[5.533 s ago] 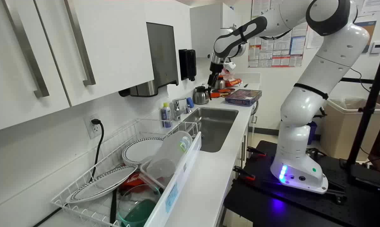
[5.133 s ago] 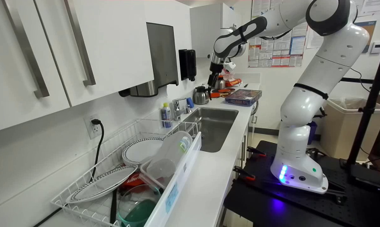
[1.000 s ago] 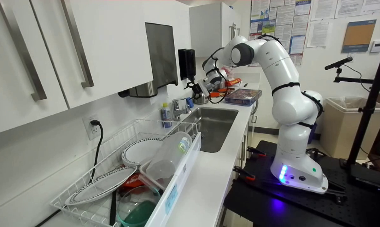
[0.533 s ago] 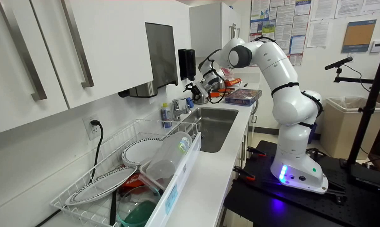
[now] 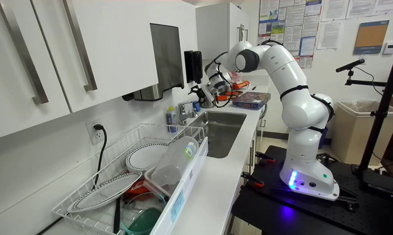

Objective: Open the tap

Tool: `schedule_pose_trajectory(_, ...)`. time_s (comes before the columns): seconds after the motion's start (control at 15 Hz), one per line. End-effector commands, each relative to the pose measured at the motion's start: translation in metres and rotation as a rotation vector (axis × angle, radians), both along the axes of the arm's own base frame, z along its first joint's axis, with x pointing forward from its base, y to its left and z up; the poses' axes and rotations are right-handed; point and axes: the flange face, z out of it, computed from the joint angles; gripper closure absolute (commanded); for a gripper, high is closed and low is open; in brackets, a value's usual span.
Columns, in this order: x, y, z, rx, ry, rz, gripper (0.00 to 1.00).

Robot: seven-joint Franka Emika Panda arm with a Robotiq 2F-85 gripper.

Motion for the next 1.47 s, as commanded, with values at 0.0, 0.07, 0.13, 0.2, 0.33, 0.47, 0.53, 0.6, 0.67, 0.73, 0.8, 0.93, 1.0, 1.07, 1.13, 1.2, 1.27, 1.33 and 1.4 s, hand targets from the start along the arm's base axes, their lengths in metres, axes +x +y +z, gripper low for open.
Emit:
schedule_pose_trajectory(0.0, 0.008, -0.001, -0.005, 0.002, -0.026, -0.021, 0.34)
schedule_pose_trajectory(0.07, 0.008, -0.001, -0.008, 0.002, -0.025, -0.022, 0.42)
schedule_pose_trajectory(0.13, 0.009, -0.001, -0.01, 0.004, -0.024, -0.022, 0.51)
schedule_pose_trajectory(0.2, 0.009, -0.001, -0.013, 0.006, -0.023, -0.023, 0.58)
schedule_pose_trajectory(0.33, 0.009, -0.001, -0.015, 0.009, -0.026, -0.024, 0.73)
schedule_pose_trajectory(0.47, 0.009, -0.001, -0.016, 0.012, -0.03, -0.025, 0.88)
schedule_pose_trajectory(0.53, 0.009, -0.001, -0.015, 0.012, -0.034, -0.025, 0.95)
schedule_pose_trajectory(0.6, 0.009, 0.0, -0.014, 0.011, -0.035, -0.024, 1.0)
schedule_pose_trajectory(0.67, 0.009, 0.0, -0.013, 0.01, -0.041, -0.022, 1.0)
schedule_pose_trajectory(0.73, 0.009, 0.002, -0.006, 0.0, -0.054, -0.016, 0.97)
schedule_pose_trajectory(0.8, 0.008, 0.003, -0.001, -0.008, -0.061, -0.011, 0.98)
schedule_pose_trajectory(0.93, 0.008, 0.005, 0.011, -0.022, -0.07, 0.0, 0.98)
schedule_pose_trajectory(1.0, 0.008, 0.006, 0.018, -0.021, -0.077, 0.006, 0.98)
schedule_pose_trajectory(1.07, 0.007, 0.007, 0.024, -0.027, -0.07, 0.004, 0.98)
schedule_pose_trajectory(1.13, 0.006, 0.008, 0.029, -0.029, -0.062, 0.002, 0.98)
schedule_pose_trajectory(1.2, 0.005, 0.009, 0.032, -0.033, -0.05, -0.001, 0.98)
schedule_pose_trajectory(1.27, 0.004, 0.009, 0.037, -0.042, -0.037, -0.004, 0.98)
schedule_pose_trajectory(1.33, 0.004, 0.01, 0.04, -0.05, -0.026, -0.004, 0.98)
schedule_pose_trajectory(1.4, 0.005, 0.011, 0.046, -0.061, -0.02, -0.005, 0.98)
